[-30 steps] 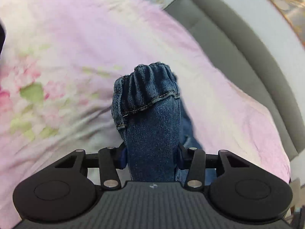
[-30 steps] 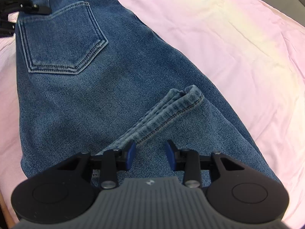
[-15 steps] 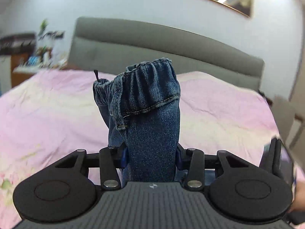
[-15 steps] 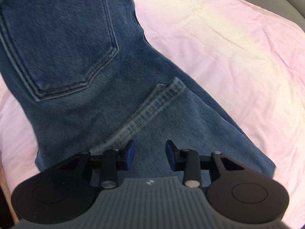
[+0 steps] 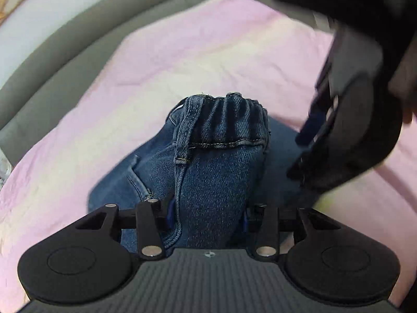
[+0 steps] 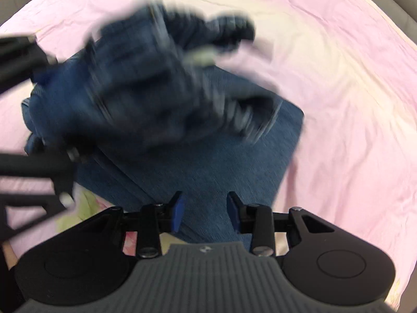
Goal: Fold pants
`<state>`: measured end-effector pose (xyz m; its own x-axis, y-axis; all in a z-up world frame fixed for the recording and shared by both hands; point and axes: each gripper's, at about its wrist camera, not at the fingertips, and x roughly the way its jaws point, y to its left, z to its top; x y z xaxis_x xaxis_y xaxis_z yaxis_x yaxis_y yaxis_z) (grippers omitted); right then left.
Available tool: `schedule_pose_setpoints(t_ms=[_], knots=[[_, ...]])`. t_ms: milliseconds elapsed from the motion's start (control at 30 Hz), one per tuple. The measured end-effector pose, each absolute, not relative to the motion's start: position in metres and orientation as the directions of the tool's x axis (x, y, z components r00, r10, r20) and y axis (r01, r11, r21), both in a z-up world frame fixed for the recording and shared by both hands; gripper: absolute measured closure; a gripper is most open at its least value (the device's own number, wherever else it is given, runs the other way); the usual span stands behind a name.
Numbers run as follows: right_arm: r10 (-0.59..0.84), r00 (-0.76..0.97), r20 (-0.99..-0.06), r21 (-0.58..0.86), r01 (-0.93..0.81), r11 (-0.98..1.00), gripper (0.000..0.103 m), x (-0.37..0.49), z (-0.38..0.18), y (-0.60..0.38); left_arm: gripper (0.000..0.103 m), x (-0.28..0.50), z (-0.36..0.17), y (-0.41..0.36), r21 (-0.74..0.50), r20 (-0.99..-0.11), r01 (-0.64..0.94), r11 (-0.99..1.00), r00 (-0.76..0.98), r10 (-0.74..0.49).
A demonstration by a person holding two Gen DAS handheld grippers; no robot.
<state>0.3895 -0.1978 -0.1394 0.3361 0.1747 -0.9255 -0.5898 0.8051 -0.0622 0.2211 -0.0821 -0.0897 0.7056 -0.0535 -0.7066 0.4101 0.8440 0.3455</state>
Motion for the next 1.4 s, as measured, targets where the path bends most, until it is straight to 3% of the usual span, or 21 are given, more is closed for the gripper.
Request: schedule_pose_setpoints(t_ms=[200, 333, 533, 600, 667, 800, 1033, 1167, 1400], knots=[[0.181, 0.305, -0.935, -0.034, -0.585, 0.810, 0.067, 0.388, -0.158, -0.216, 0.047, 0.231, -0.106, -0.091, 0.314, -0.775, 0.493, 0.812, 0.627, -0.081], [0.193, 0.303, -0.933, -0.017, -0.574, 0.819, 0.064, 0.387, -0.159, -0.215, 0.032, 0.248, -0.093, -0.064, 0.129, -0.801, 0.497, 0.858, 0.563, -0.205], [0.185, 0.328, -0.926, -0.038, -0.570, 0.821, 0.062, 0.377, -0.152, -0.219, 0.027, 0.253, -0.080, -0.036, -0.055, -0.786, 0.479, 0.876, 0.520, -0.334], [0.185, 0.339, -0.923, -0.041, -0.562, 0.826, 0.058, 0.373, -0.145, -0.220, 0.023, 0.252, -0.075, -0.024, -0.131, -0.771, 0.473, 0.871, 0.503, -0.389], [0.174, 0.351, -0.920, -0.054, -0.552, 0.832, 0.045, 0.372, -0.141, -0.219, 0.022, 0.253, -0.067, -0.013, -0.214, -0.750, 0.451, 0.867, 0.493, -0.442], [0.155, 0.380, -0.912, -0.077, -0.529, 0.845, 0.045, 0.369, -0.126, -0.216, 0.022, 0.250, -0.054, 0.008, -0.321, -0.707, 0.402, 0.858, 0.500, -0.499], [0.165, 0.392, -0.905, -0.010, -0.407, 0.913, 0.044, 0.373, -0.103, -0.219, 0.023, 0.251, -0.025, 0.065, -0.393, -0.633, 0.274, 0.878, 0.612, -0.474], [0.156, 0.417, -0.895, 0.017, -0.317, 0.948, 0.032, 0.375, -0.089, -0.226, 0.027, 0.257, -0.028, 0.093, -0.355, -0.679, 0.139, 0.925, 0.641, -0.357], [0.355, 0.395, -0.847, 0.330, -0.132, 0.935, 0.023, 0.391, -0.085, -0.243, 0.028, 0.256, -0.052, 0.121, -0.343, -0.739, 0.036, 0.939, 0.606, -0.294]])
